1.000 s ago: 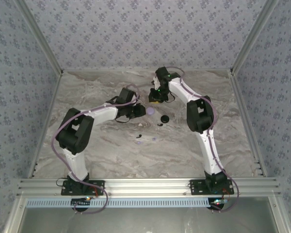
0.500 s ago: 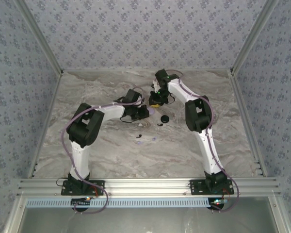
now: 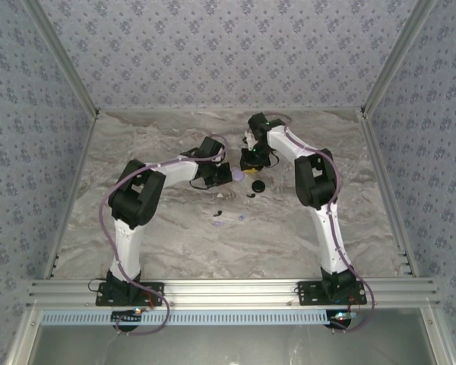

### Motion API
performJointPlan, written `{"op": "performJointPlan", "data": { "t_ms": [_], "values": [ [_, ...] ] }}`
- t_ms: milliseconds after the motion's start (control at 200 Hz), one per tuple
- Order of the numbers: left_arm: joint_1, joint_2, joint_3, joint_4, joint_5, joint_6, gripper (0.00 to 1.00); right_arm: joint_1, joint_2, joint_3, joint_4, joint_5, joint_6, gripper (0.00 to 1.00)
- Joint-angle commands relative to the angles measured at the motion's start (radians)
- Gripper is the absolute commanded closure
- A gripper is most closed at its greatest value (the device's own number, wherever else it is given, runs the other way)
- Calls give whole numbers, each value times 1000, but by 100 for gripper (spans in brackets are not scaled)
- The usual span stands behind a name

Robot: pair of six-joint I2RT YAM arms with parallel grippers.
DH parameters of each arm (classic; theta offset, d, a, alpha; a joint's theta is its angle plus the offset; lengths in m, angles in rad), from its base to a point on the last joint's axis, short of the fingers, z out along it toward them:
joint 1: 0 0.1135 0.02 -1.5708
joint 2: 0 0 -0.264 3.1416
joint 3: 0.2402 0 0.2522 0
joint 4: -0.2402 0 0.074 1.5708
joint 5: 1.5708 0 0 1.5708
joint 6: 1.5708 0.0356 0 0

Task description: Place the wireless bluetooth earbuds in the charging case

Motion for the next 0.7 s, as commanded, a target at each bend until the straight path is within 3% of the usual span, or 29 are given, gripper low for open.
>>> {"op": "performJointPlan", "data": {
  "t_ms": [0,500,695],
  "values": [
    [4,22,36,-31,-35,0,91,13,-51,-58,-40,13,-17,80],
    [23,-29,21,-99,-112,22,84,6,-136,-129,-10,60,11,76],
    [65,-103,-24,-86,-105,43,79,-8,-205,-165,21,25,31,67]
  ]
}}
